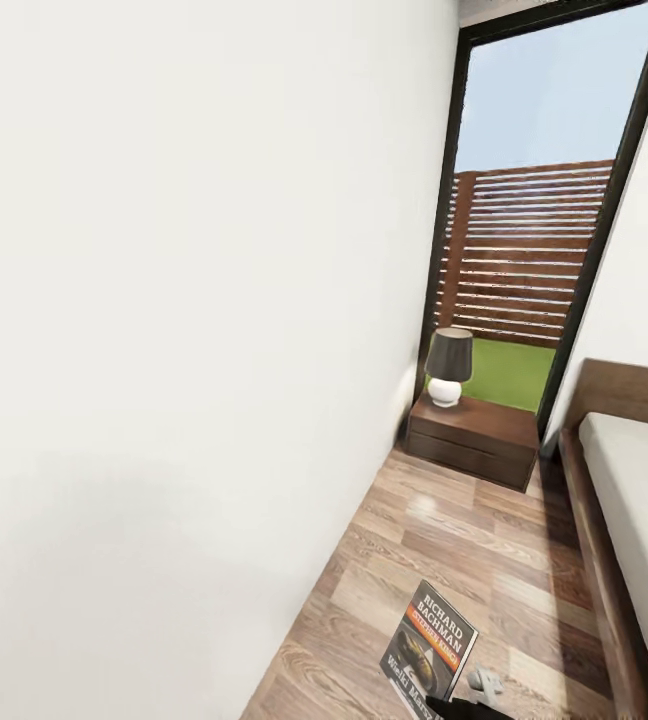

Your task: In the bedroom, move the book from the bed onto either nightstand, and place the two sandals side by side next to the bed.

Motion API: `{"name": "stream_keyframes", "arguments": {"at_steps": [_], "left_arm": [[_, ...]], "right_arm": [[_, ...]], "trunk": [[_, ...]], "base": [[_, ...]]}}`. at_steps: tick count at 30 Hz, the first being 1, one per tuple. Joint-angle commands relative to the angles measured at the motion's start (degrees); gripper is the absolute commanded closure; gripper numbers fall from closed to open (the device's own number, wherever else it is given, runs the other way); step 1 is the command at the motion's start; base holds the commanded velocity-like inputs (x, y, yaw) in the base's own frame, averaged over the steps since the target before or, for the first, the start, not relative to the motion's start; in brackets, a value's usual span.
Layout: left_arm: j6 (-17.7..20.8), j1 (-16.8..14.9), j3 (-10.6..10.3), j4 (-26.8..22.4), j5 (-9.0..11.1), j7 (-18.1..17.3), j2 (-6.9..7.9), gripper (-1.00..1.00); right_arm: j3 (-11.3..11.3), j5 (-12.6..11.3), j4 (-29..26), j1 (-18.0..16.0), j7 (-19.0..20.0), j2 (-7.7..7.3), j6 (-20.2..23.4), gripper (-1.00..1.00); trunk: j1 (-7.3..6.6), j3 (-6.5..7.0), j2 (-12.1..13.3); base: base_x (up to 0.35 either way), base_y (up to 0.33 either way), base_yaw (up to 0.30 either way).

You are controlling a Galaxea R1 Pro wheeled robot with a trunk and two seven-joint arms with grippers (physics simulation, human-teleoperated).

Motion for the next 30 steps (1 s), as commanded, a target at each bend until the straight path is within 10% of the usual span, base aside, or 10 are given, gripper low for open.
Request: {"name": "stream_keyframes", "arguments": {"at_steps": [1, 30], "left_arm": [[0.03, -0.04, 0.43, 0.07, 0.13, -0.41, 0.02, -1.00], [0.03, -0.04, 0.43, 0.07, 0.11, -0.41, 0.02, -1.00]], "right_arm": [[0.28, -0.56, 0.08, -0.06, 0.26, -0.01, 0.01, 1.00], [0.28, -0.56, 0.08, -0.06, 0.26, -0.01, -0.02, 1.00]], "trunk": [[0.01, -0.08, -0.06], [0.01, -0.08, -0.06]], "base": [[0.000, 0.000, -0.244], [0.000, 0.000, -0.245]]}}
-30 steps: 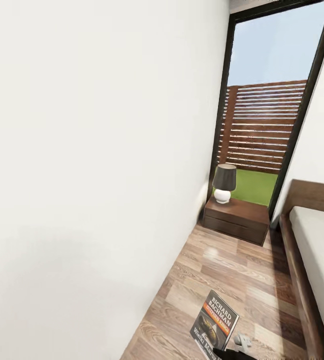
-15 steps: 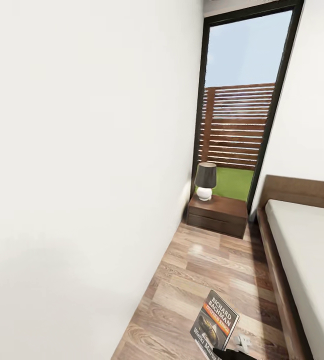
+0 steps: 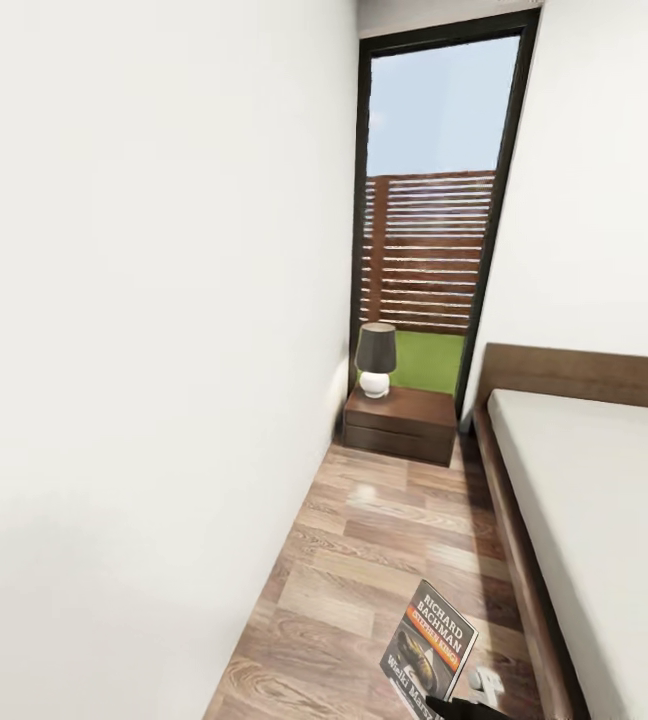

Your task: In the bedroom, move the book from the bed onto either nightstand, and place the two sandals side by side next to the bed.

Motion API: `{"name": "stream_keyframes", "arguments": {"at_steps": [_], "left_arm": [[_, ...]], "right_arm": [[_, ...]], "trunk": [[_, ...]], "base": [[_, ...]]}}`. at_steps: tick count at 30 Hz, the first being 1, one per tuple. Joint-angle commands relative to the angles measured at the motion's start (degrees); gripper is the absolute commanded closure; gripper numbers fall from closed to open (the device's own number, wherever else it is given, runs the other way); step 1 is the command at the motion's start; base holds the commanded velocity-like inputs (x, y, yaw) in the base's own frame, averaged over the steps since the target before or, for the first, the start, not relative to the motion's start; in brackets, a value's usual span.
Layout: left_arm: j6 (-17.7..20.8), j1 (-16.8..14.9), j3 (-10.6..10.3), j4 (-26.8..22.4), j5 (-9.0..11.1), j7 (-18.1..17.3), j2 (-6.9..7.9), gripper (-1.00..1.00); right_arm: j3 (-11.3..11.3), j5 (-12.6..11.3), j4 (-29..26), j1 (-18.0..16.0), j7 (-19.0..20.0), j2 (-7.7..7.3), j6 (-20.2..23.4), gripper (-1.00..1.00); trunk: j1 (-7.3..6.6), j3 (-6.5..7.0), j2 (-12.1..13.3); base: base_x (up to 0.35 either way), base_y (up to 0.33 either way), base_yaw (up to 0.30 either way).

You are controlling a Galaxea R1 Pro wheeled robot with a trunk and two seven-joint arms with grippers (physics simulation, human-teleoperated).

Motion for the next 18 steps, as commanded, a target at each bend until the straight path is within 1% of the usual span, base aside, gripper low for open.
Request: {"name": "stream_keyframes", "arguments": {"at_steps": [1, 18], "left_arm": [[0.03, -0.04, 0.42, 0.07, 0.18, -0.41, 0.02, -1.00], [0.03, -0.04, 0.42, 0.07, 0.18, -0.41, 0.02, -1.00]], "right_arm": [[0.27, -0.56, 0.09, -0.06, 0.26, -0.01, 0.03, 1.00], [0.26, -0.56, 0.09, -0.06, 0.26, -0.01, 0.07, 1.00]], "trunk": [[0.01, -0.08, -0.06], [0.01, -0.08, -0.06]], "base": [[0.000, 0.000, -0.245], [0.000, 0.000, -0.255]]}}
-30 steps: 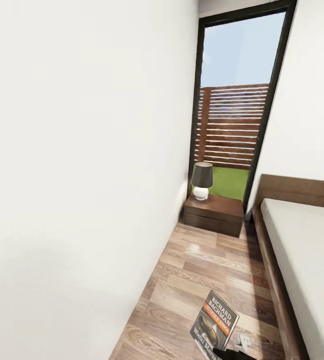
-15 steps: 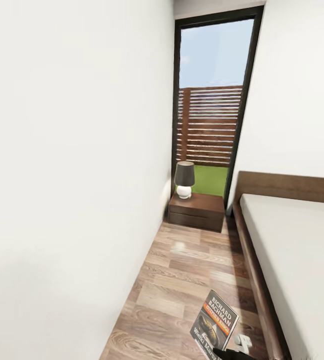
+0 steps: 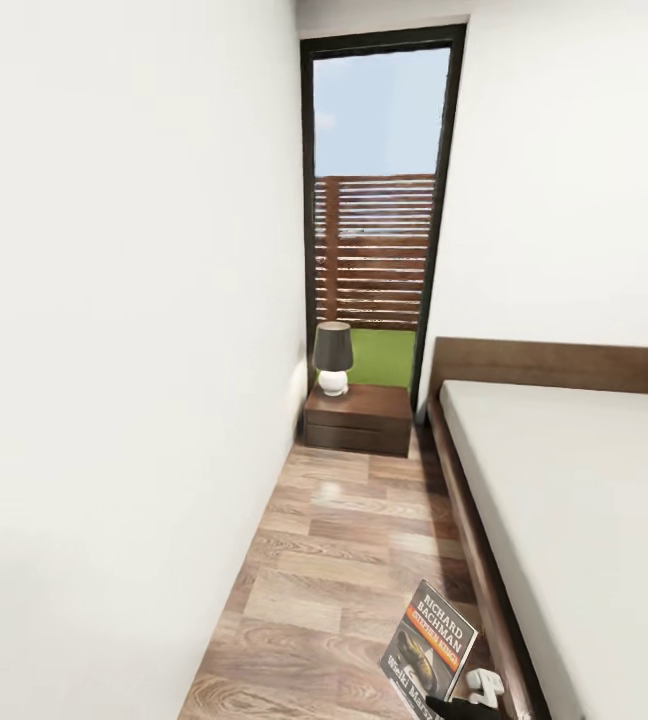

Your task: In the bedroom, move the book from the bed onto either nightstand, and place the two sandals side by side next to the bed.

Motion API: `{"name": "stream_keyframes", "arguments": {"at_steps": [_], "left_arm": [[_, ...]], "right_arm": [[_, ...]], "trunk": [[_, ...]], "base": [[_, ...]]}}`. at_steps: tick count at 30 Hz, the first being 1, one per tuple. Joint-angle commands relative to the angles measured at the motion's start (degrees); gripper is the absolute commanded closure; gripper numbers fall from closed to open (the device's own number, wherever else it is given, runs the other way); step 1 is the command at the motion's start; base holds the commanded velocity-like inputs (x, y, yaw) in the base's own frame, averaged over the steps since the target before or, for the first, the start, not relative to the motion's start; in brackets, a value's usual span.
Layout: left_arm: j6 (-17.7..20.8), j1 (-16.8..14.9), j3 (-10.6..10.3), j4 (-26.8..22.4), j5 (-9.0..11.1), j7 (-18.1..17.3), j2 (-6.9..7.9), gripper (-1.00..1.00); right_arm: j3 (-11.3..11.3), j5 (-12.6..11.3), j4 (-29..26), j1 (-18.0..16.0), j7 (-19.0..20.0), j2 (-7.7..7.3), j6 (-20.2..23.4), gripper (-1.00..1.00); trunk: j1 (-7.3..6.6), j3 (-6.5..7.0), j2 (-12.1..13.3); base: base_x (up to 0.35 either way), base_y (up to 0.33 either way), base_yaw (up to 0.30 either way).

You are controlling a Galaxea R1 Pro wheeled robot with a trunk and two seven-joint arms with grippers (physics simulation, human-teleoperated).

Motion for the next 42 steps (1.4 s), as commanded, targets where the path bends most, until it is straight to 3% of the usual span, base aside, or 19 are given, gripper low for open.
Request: {"name": "stream_keyframes", "arguments": {"at_steps": [1, 17, 23, 42], "left_arm": [[0.03, -0.04, 0.42, 0.06, 0.18, -0.41, 0.02, -1.00], [0.03, -0.04, 0.42, 0.06, 0.17, -0.41, 0.02, -1.00], [0.03, -0.04, 0.42, 0.06, 0.18, -0.41, 0.02, -1.00], [0.03, -0.04, 0.42, 0.06, 0.16, -0.41, 0.02, -1.00]], "right_arm": [[0.24, -0.57, 0.09, -0.07, 0.26, -0.01, 0.03, 1.00], [0.23, -0.57, 0.09, -0.07, 0.25, -0.01, 0.01, 1.00], [0.23, -0.57, 0.09, -0.07, 0.23, -0.01, 0.03, 1.00], [0.23, -0.57, 0.09, -0.07, 0.26, -0.27, 0.03, 1.00]], "trunk": [[0.01, -0.08, -0.06], [0.01, -0.08, -0.06], [0.01, -0.08, -0.06], [0.01, -0.08, -0.06]], "base": [[0.000, 0.000, -0.292], [0.000, 0.000, -0.293], [0.034, 0.000, -0.058], [0.322, 0.000, -0.001]]}}
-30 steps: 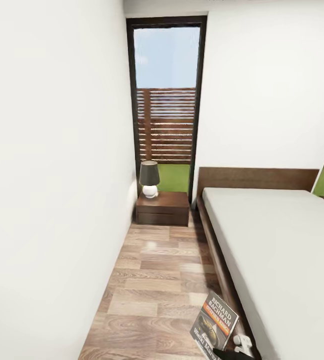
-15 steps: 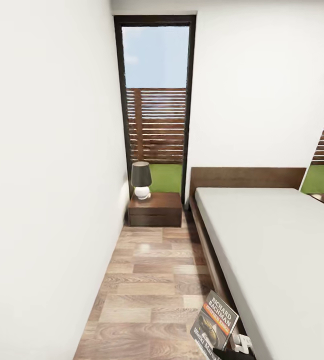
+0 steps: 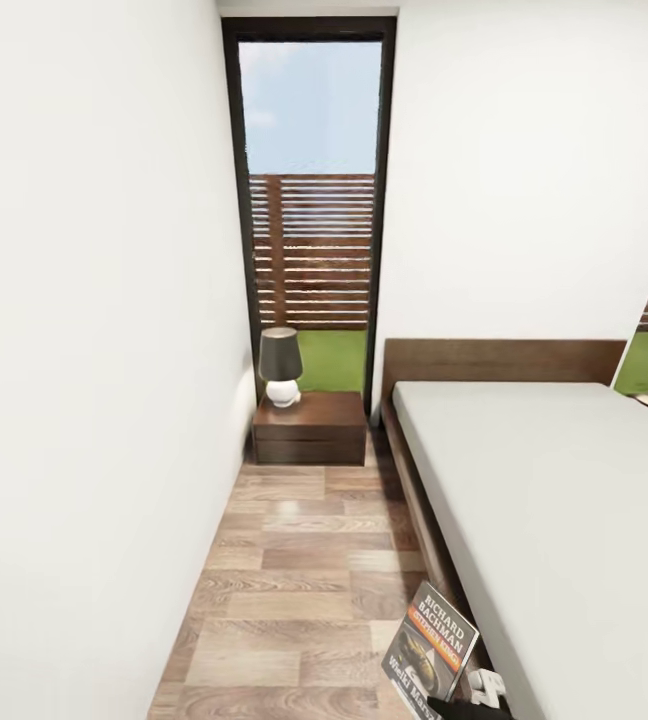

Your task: In the bedroom, move the book from the bed onto either nightstand, and place the two sandals side by side next to the bed.

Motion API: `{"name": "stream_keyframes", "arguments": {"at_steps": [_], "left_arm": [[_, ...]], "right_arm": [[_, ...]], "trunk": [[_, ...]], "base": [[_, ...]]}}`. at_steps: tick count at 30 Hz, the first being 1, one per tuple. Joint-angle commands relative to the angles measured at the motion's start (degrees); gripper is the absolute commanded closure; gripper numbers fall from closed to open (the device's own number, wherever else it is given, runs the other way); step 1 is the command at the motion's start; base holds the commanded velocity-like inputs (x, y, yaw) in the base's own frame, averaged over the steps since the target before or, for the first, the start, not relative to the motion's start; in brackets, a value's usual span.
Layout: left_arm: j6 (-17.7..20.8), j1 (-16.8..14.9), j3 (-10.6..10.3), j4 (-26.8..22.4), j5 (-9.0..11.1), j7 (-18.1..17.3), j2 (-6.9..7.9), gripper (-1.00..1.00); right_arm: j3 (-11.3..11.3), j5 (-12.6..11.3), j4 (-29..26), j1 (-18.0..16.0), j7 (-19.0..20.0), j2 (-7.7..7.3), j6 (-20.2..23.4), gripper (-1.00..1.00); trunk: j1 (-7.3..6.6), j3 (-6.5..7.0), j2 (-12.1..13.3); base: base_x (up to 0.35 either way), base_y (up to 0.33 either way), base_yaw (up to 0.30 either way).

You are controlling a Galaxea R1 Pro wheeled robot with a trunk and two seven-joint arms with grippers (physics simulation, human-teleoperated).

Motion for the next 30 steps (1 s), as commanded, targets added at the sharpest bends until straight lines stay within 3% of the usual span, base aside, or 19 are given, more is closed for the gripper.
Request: {"name": "stream_keyframes", "arguments": {"at_steps": [1, 30], "left_arm": [[0.03, -0.05, 0.43, 0.09, 0.17, -0.40, 0.01, -1.00], [0.03, -0.05, 0.43, 0.09, 0.16, -0.40, 0.01, -1.00]], "right_arm": [[0.13, -0.61, 0.06, -0.05, 0.28, -0.02, 0.02, 1.00], [0.13, -0.61, 0.06, -0.05, 0.28, -0.02, 0.02, 1.00]], "trunk": [[0.04, -0.08, -0.05], [0.04, -0.08, -0.05]], "base": [[0.330, 0.000, 0.000], [0.330, 0.000, 0.000]]}}
